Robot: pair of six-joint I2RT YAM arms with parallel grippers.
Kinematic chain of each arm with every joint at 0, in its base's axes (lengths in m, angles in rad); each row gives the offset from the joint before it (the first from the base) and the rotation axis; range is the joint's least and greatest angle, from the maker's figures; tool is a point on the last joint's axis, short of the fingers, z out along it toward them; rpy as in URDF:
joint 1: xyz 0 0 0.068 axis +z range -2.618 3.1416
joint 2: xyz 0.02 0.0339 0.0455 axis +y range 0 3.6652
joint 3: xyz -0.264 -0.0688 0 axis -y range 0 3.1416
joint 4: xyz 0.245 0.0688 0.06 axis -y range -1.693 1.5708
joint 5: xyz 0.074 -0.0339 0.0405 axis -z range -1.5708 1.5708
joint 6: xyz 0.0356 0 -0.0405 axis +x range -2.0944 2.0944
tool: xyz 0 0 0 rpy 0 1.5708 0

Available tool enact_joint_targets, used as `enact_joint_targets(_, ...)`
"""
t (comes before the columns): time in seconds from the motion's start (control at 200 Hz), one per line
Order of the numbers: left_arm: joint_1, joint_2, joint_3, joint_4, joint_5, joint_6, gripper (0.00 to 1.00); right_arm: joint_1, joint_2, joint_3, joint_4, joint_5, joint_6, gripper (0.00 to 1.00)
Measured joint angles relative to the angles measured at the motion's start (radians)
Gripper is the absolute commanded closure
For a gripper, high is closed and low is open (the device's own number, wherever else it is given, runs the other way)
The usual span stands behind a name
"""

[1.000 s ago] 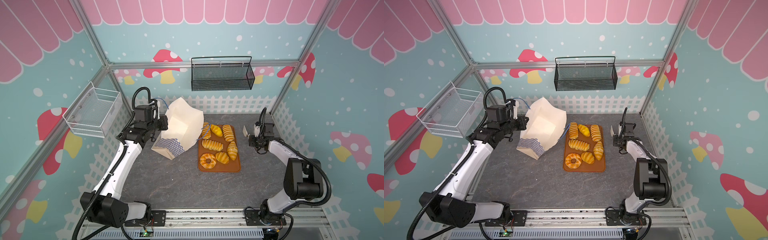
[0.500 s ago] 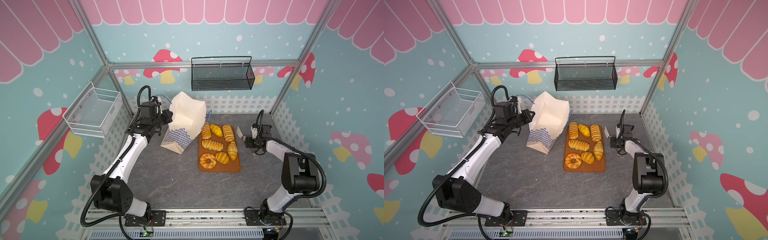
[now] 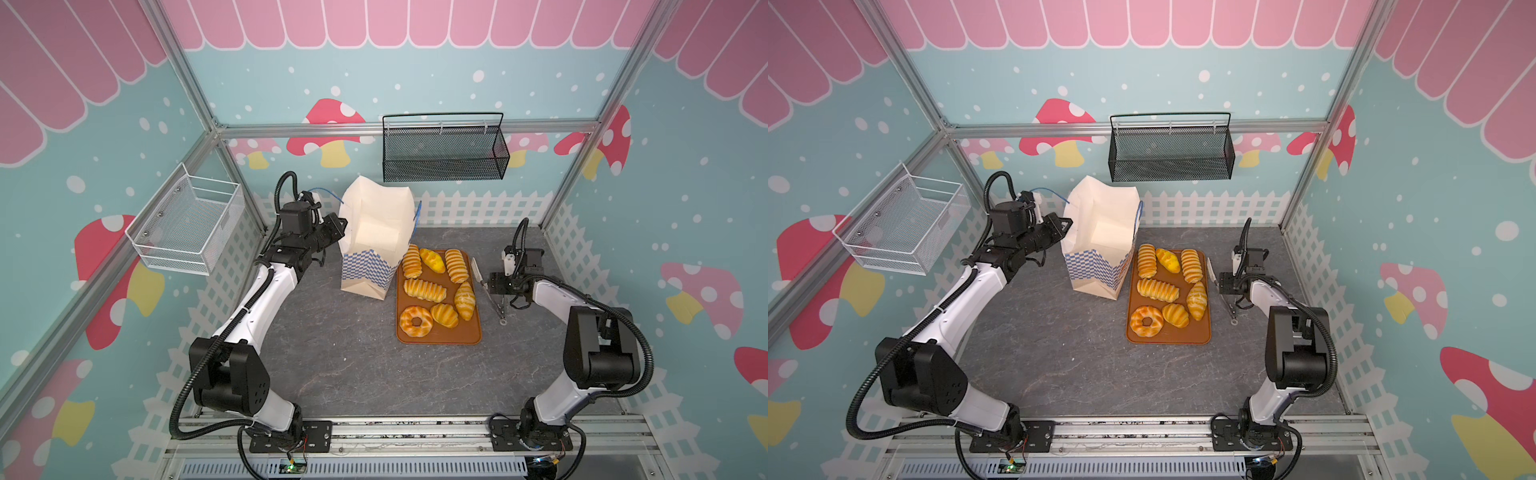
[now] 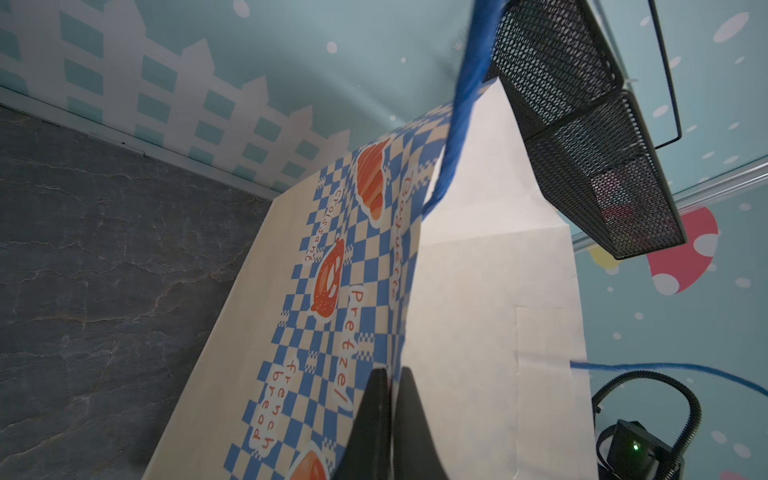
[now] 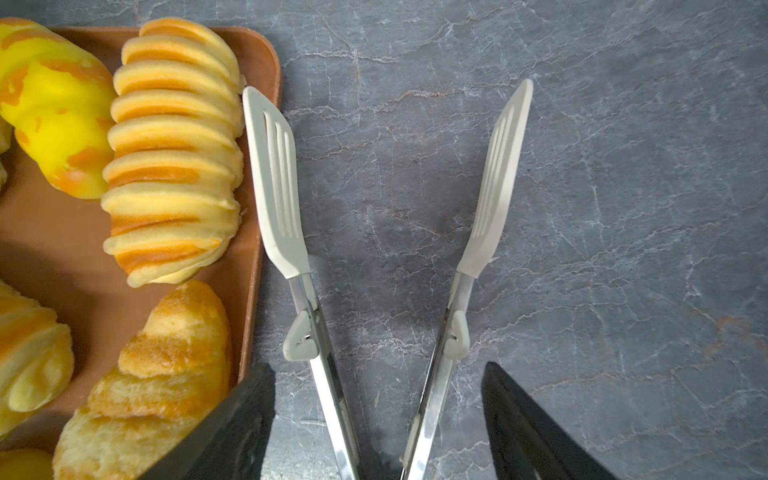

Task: Take the fake bread out of the paper bag
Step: 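Raise the tongs from the tray while the left gripper stands the bag upright, then drop the tongs beside the tray while the left gripper releases the bag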

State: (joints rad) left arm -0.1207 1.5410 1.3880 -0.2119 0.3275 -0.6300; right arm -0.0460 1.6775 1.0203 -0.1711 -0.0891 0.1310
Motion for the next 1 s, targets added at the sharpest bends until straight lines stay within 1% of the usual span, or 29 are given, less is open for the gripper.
enact_joint_targets(0.31,0.028,0.003,-0.027,0.039,0.029,-0.042,1.0,0.0,-0.035,0.006,-0.005,-0.004,0.0,0.21)
enact_joint_targets(0.555,0.055,0.066,-0.039,0.092,0.076,-0.074,1.0,0.0,-0.087,0.027,-0.016,-0.007,-0.001,0.22)
enact_joint_targets(0.665,0.088,0.098,-0.04,0.098,0.105,-0.074,0.88,0.0,-0.113,0.031,-0.023,-0.01,-0.003,0.22)
enact_joint_targets(0.755,0.111,0.121,-0.035,0.096,0.126,-0.066,0.8,0.0,-0.134,0.035,-0.026,-0.011,-0.004,0.22)
enact_joint_targets(0.855,0.126,0.133,-0.023,0.076,0.137,-0.037,0.65,0.0,-0.162,0.04,-0.026,-0.013,-0.004,0.22)
enact_joint_targets(0.905,0.128,0.133,-0.012,0.066,0.138,-0.029,0.6,0.0,-0.179,0.042,-0.026,-0.014,-0.004,0.22)
enact_joint_targets(1.0,0.13,0.133,0.018,0.043,0.142,0.007,0.55,0.0,-0.207,0.05,-0.026,-0.015,-0.004,0.22)
